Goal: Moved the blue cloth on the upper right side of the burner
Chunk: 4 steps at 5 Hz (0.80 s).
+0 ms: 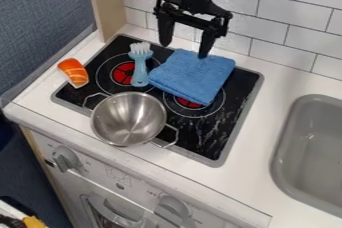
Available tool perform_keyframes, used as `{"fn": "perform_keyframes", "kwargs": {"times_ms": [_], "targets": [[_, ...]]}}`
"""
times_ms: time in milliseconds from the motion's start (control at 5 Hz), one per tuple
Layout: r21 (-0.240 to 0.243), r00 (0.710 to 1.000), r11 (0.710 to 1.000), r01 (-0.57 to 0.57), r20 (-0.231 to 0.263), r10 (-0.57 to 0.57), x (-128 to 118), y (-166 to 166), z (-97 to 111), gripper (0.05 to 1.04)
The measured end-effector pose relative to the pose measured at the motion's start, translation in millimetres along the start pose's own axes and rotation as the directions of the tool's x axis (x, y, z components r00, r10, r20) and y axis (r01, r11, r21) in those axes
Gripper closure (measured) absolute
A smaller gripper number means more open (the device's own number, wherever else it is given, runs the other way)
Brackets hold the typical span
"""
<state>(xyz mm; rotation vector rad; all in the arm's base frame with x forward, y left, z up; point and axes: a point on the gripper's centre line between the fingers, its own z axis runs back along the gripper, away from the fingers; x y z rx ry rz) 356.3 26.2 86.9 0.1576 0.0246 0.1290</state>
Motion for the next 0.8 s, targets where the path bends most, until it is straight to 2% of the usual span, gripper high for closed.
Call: {"fn": "perform_keyframes", "kwargs": {"times_ms": [200, 400, 600, 800], "targets": [[0.000, 1.000, 1.000, 0.002, 0.005, -0.002, -33.5, 8.4, 8.9, 0.083], [-0.004, 0.996, 0.999, -0.040, 0.075, 0.040, -72.6, 21.8, 23.8, 0.083], [-0.021, 0.995, 0.995, -0.098, 0.026, 0.099, -102.2, 28.8, 26.7, 0.083], [0.009, 0.976, 0.976, -0.217, -0.017, 0.217, -121.6, 56.3, 10.2, 0.083]]}}
